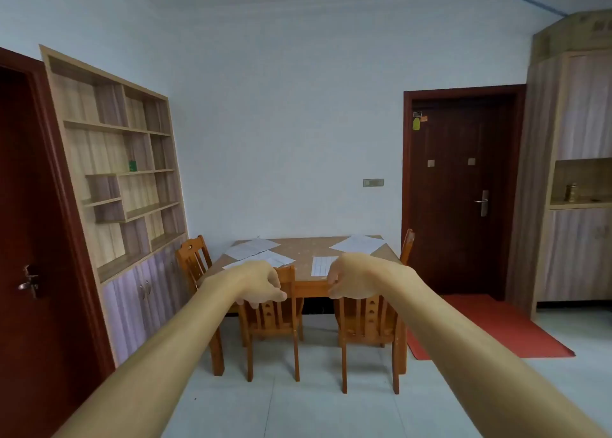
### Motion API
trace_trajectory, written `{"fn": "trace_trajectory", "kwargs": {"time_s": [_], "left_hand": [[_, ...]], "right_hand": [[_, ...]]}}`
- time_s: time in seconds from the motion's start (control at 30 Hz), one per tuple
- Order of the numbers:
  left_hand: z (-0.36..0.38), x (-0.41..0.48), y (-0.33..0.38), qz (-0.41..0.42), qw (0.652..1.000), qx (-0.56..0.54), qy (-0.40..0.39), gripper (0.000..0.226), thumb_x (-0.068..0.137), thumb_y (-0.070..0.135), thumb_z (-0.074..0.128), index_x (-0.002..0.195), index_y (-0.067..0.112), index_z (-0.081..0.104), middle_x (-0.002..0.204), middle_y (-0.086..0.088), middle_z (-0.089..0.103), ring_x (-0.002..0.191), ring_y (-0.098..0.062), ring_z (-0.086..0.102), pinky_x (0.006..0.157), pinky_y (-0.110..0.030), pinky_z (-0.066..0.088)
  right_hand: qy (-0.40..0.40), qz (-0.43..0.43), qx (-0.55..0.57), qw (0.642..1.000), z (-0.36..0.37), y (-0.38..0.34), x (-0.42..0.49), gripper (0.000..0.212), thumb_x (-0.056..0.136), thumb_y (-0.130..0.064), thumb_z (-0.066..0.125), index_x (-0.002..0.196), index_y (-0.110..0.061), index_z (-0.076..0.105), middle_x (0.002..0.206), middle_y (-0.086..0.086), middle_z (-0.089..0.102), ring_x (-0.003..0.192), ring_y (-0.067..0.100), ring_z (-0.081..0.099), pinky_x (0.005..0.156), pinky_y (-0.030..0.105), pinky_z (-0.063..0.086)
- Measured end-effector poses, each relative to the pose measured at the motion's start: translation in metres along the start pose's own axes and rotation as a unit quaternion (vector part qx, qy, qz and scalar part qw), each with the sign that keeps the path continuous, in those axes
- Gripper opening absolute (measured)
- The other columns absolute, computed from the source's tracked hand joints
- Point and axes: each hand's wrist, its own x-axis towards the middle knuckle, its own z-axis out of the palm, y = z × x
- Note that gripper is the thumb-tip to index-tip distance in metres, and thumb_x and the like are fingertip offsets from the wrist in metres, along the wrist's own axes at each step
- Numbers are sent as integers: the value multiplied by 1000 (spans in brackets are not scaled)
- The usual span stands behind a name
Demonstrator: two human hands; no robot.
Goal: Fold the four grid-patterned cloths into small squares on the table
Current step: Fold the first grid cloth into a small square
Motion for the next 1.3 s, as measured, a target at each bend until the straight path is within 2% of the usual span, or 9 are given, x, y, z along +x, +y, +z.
{"fn": "trace_trajectory", "kwargs": {"time_s": [0.17,0.37,0.47,0.63,0.77,0.87,1.13,1.3], "left_hand": [[5,23,-18,3,1000,-4,2,41,94,49,61,128,28,61,118,4,64,87,-8,70,84,-33,61],[0,52,-68,11,1000,-25,-2,40,95,48,60,129,27,60,115,4,65,89,-8,69,83,-30,59],[-10,70,-112,14,999,-29,-4,39,95,47,60,129,27,60,114,5,64,90,-8,70,84,-31,59],[-32,97,-198,-11,999,-43,-1,39,95,46,60,128,26,60,115,4,64,89,-9,70,85,-33,60],[-42,118,-256,-27,998,-54,4,36,94,46,61,125,27,62,113,4,65,89,-9,70,85,-34,60],[-42,135,-289,-34,997,-68,-2,35,94,44,62,125,26,62,110,4,64,90,-10,70,84,-33,60],[-37,213,-351,-44,997,-69,-15,37,95,45,61,126,24,62,111,1,67,90,-11,70,78,-27,57],[-38,294,-375,-46,998,-50,-12,38,93,48,62,123,26,64,119,-2,67,87,-12,71,84,-32,60]], "right_hand": [[-15,2,-3,1000,8,-14,20,35,94,-28,60,125,-12,66,129,8,63,118,28,59,101,41,50],[-16,2,-8,1000,23,-51,73,37,96,-26,59,130,-13,62,131,9,61,120,28,57,101,39,49],[-15,-6,-9,1000,28,-80,108,34,95,-28,60,125,-14,65,127,7,64,114,27,60,95,35,51],[-19,-15,-1,1000,36,-136,177,32,95,-30,59,122,-14,66,124,5,66,112,27,62,73,27,47],[-37,-31,4,999,51,-175,232,31,90,-27,57,118,-17,68,121,4,65,109,26,62,92,37,53],[-53,-42,0,998,64,-195,270,29,89,-29,58,112,-17,70,120,6,67,106,26,64,92,41,55],[-63,-41,16,997,91,-200,370,42,94,-30,61,136,-23,58,138,3,57,124,26,55,100,37,47],[-59,-50,24,997,102,-186,444,30,93,-30,60,119,-19,68,126,5,64,112,27,62,93,37,52]]}}
